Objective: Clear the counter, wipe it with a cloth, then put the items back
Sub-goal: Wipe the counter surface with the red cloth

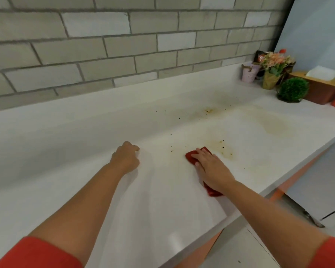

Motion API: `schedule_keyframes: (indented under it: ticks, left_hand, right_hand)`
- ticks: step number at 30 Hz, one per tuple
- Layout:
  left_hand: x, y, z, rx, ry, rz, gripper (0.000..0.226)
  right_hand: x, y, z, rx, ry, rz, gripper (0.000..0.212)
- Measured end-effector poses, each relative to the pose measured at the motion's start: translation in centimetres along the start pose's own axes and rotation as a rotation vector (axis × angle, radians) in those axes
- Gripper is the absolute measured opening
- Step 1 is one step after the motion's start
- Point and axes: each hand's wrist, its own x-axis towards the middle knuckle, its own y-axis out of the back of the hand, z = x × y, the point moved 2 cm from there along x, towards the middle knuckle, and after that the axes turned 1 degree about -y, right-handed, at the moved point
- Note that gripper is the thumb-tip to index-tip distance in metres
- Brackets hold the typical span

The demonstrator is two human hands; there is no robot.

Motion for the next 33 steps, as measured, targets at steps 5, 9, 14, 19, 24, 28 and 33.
schedule_keyframes:
  ticks: [5,9,14,19,24,28,33]
  left_hand:
    - [0.9,0.2,-0.8,0.184,0.047,-0.073,0.048]
    - [1.5,0.8,-0.2,0.305,0.060,-0.108,0.044]
    - [2.8,1.4,0.0,0.337,0.099,-0.134,0.038]
    - [3.4,1.3,-0.1,0.352,0.121,-0.142,0.048]
    - [3.7,1.2,0.0,0.404,0.091,-0.169,0.046]
    - [3.7,1.2,0.1,0.441,0.081,-0.194,0.047]
    - [3.3,1.2,-0.1,0.414,0.065,-0.176,0.036]
  right_hand:
    - [6.8,-1.0,-1.4,-0.064,-0.064,-0.012,0.047]
    - [6.4,-2.1,-5.2,-0.051,0.131,-0.040,0.045]
    - [0.3,-1.8,-3.8,0.005,0.289,-0.021,0.054]
    - [5.4,0.2,-0.9,0.029,0.091,0.055,0.039]
    - [8.1,-2.6,-4.4,-0.052,0.136,-0.013,0.045]
    - [2.4,-3.1,-6.4,0.067,0.396,-0.015,0.043]
    - [4.2,-0.9,-2.1,0.180,0.224,-0.034,0.043]
